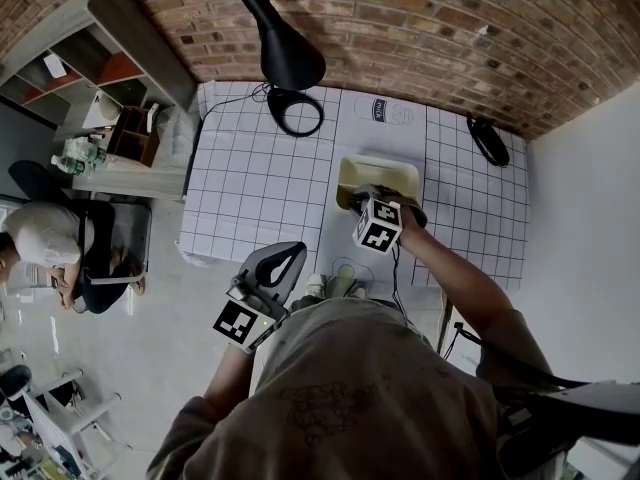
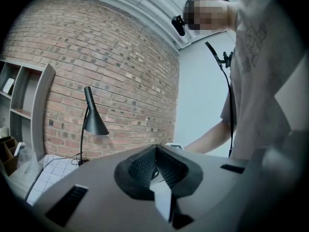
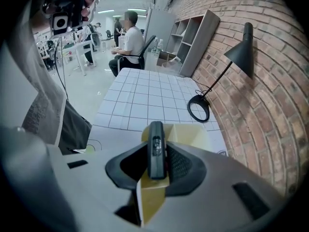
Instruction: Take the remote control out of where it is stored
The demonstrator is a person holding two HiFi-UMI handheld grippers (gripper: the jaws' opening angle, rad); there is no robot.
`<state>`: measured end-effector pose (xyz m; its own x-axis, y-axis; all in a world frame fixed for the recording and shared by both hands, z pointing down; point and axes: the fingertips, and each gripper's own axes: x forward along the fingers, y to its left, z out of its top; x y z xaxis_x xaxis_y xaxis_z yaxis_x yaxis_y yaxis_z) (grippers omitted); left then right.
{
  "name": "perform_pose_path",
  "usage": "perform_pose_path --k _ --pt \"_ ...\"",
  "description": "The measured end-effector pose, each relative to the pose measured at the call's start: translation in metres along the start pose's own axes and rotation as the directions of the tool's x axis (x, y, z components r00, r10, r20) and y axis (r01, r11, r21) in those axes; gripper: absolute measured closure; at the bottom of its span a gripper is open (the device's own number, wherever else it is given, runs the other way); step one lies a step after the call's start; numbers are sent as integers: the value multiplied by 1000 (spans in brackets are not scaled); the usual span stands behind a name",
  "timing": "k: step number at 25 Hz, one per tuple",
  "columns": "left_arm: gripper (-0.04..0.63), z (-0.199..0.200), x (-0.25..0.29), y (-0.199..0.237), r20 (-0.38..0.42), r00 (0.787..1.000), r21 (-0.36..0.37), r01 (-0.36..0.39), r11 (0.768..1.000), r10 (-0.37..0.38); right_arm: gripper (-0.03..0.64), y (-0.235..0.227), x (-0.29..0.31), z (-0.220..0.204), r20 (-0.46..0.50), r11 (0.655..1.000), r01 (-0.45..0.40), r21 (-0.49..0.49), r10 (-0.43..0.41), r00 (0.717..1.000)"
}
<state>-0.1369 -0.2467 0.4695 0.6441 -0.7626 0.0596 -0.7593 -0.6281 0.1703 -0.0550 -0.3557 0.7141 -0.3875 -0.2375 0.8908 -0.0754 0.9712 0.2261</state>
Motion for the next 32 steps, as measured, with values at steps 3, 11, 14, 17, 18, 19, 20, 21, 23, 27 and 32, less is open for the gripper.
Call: perform_pose_path --k 3,11,14,17,18,19,20,21,23,27,32 --pt "591 0 -1 0 -1 1000 3 2 1000 -2 523 0 0 -1 1 1000 8 16 -8 1000" --pt "591 0 3 -1 -12 1000 14 12 1000 -11 523 3 -11 -5 9 1000 18 -1 -18 1000" --pt "591 1 4 0 -11 1000 17 16 1000 -16 523 1 -20 -2 37 1000 31 6 -31 999" --pt "591 2 7 -1 -12 1000 23 24 999 -23 523 -6 -35 2 80 998 52 38 -55 995" --pt "591 2 8 -1 -12 1000 25 28 999 -27 523 -9 -42 5 97 997 56 55 -61 993" --pt "591 3 9 -2 -10 999 28 32 999 -31 523 -11 -49 7 112 996 60 67 -68 991" --pt "591 5 10 -2 -7 999 32 36 999 -36 523 -12 -56 10 127 995 66 76 -75 989" --pt "591 7 12 -3 -4 999 36 40 999 -40 523 -14 -64 12 140 994 72 82 -83 987" --pt "591 10 15 -4 3 999 46 51 998 -51 523 -16 -80 16 164 992 88 92 -102 981" --pt "591 17 23 -10 18 997 67 73 995 -74 523 -19 -113 23 214 984 138 113 -160 964" --pt "591 19 30 -5 37 996 -12 82 997 -82 523 -31 -164 25 274 955 243 170 -282 919"
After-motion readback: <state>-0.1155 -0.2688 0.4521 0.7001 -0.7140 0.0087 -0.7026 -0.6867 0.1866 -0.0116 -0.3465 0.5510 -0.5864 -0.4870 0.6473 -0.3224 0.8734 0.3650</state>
